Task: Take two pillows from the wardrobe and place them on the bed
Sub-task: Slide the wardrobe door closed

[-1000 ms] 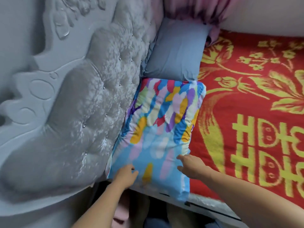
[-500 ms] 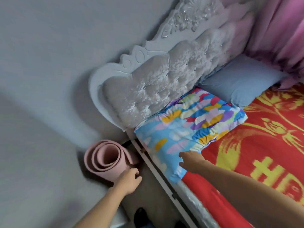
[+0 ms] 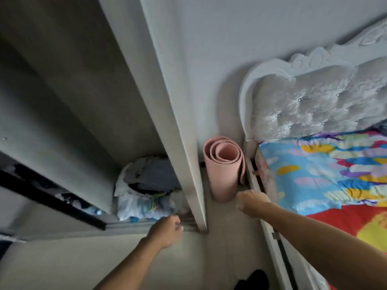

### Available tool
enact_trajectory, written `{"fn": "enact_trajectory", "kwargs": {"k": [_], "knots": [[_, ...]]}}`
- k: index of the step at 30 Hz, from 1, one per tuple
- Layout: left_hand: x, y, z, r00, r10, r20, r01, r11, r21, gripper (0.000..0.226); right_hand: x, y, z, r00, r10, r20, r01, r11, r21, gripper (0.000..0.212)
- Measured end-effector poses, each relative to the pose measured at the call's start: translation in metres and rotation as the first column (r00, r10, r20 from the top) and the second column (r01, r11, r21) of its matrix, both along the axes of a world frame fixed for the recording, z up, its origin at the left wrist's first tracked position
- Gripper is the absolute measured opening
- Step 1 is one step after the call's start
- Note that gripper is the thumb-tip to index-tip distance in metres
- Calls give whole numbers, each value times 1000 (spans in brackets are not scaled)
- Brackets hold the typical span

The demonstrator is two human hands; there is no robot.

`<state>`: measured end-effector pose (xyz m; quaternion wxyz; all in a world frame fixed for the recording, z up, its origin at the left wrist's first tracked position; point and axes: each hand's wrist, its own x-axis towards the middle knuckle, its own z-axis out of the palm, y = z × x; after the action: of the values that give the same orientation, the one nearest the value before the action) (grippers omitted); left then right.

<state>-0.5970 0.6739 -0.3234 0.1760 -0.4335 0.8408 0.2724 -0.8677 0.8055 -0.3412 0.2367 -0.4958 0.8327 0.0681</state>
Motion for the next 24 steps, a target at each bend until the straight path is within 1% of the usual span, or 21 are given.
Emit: {"fn": "enact_trajectory", "kwargs": {"k": [3, 6, 10, 13, 17, 20, 24], "knots": [[99, 6, 6, 991, 126, 46, -125, 992, -10, 38, 78, -20, 6, 993, 113, 13, -113, 994, -7, 39], [187, 9, 12, 964, 254, 74, -252, 967, -24, 36, 148, -44, 11, 970, 244, 9, -244, 969, -36, 39], [277, 5, 25, 913, 403, 71, -399, 915, -61, 34, 231, -86, 21, 935, 354, -15, -354, 934, -55, 38], [320, -8, 32, 875, 484, 26, -481, 874, -68, 33, 276, -123, 32, 881, 468, -60, -472, 880, -56, 42], [353, -39, 38, 837, 547, -5, -546, 835, -74, 33, 316, -182, 41, 846, 525, -87, -531, 846, -53, 35], [370, -82, 43, 814, 580, -37, -581, 809, -91, 33, 340, -237, 44, 821, 564, -87, -568, 822, -41, 32], [392, -156, 57, 781, 617, -94, -625, 771, -124, 34, 363, -320, 44, 787, 610, -92, -616, 784, -76, 38]]}}
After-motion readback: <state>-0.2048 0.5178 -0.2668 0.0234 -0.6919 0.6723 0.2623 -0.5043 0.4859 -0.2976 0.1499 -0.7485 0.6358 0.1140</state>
